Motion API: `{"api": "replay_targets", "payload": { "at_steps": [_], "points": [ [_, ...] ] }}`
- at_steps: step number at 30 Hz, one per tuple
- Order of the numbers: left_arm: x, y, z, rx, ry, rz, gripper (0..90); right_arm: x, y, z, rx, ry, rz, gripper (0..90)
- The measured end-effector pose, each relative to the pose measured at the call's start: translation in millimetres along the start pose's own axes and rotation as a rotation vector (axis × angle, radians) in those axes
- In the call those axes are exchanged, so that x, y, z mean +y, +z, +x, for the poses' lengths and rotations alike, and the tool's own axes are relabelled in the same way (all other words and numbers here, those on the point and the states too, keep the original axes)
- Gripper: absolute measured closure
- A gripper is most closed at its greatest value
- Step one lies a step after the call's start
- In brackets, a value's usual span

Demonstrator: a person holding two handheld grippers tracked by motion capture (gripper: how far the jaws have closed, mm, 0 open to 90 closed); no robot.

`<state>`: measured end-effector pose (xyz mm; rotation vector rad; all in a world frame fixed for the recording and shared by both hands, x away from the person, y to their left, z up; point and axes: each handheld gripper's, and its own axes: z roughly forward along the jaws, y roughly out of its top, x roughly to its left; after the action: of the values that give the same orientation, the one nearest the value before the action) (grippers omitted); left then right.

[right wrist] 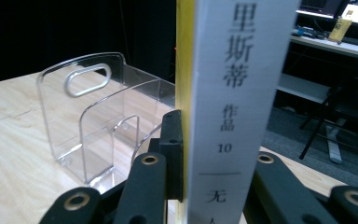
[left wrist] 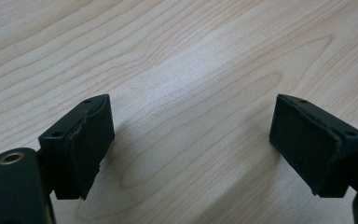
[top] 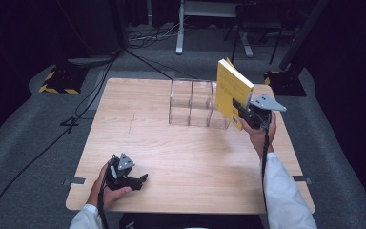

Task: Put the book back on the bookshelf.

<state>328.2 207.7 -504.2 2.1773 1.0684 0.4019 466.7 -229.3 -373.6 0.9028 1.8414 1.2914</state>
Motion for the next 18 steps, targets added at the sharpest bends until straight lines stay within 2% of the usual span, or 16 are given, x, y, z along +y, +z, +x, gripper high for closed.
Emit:
{"api": "replay_targets", "payload": {
  "at_steps": [1,6,11,18],
  "points": [
    [0.5,0.7,0.2,0.005,0.012,-0.006,14.4,0.8,4.2,0.1,-0.006,0.002,0.000,76.4],
    [0.5,0.9,0.0,0.002,0.009,-0.006,14.4,1.6,20.4,1.7,-0.035,0.017,0.010,76.4],
    [0.5,0.9,0.0,0.003,0.009,-0.006,14.5,1.8,33.5,4.1,-0.045,0.006,0.033,76.4],
    [0.3,1.0,-0.9,0.000,0.011,-0.008,14.9,-1.6,51.4,3.0,-0.079,0.047,0.043,76.4]
  ]
}}
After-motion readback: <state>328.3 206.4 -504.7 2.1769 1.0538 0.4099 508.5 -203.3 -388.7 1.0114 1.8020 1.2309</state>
